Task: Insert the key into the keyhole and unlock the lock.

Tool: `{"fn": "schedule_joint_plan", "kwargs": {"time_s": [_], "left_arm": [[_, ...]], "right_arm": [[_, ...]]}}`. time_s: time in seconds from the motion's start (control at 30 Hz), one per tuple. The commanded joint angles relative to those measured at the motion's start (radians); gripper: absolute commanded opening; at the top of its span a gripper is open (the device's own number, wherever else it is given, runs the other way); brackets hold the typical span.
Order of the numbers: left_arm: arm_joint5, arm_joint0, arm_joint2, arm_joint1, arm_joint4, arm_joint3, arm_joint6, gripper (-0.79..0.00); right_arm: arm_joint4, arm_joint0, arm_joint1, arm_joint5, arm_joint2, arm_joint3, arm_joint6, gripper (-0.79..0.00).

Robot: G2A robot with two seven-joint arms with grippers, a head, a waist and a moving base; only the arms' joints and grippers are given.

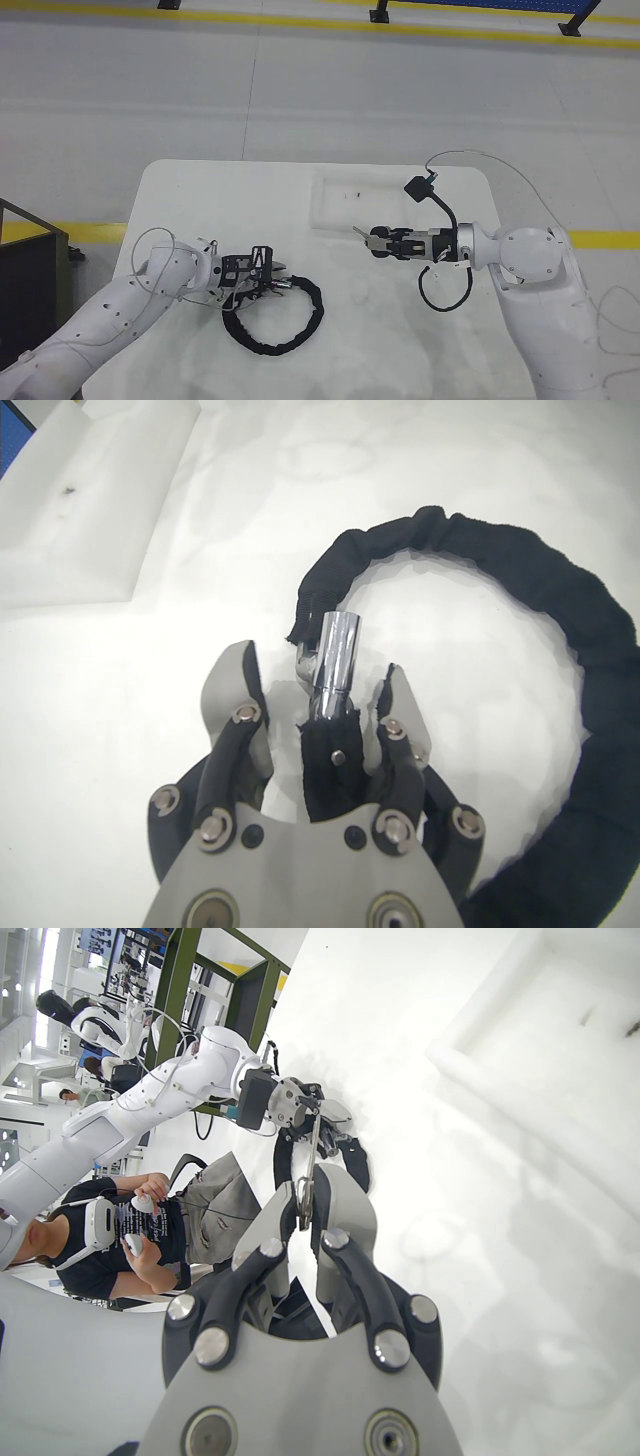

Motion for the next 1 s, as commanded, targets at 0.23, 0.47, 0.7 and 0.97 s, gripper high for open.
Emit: {"fn": "schedule_joint_plan", "kwargs": {"time_s": [0.23, 0.47, 0.7, 0.97], "left_arm": [[-0.057, -0.019, -0.024, -0.025, -0.010, 0.022, 0.012, -0.785], [-0.185, -0.049, -0.087, -0.013, -0.049, 0.011, 0.150, -0.785], [-0.190, -0.091, -0.085, 0.010, -0.041, -0.049, 0.264, -0.785], [-0.190, -0.190, -0.002, 0.024, -0.016, -0.107, 0.366, -0.785]], "right_arm": [[0.000, 0.000, 0.000, 0.000, 0.000, 0.000, 0.000, -0.785], [0.000, 0.000, 0.000, 0.000, 0.000, 0.000, 0.000, -0.785], [-0.005, -0.003, 0.008, 0.031, -0.085, -0.063, 0.084, -0.785], [0.050, -0.007, 0.023, 0.091, -0.109, -0.156, 0.170, -0.785]]}}
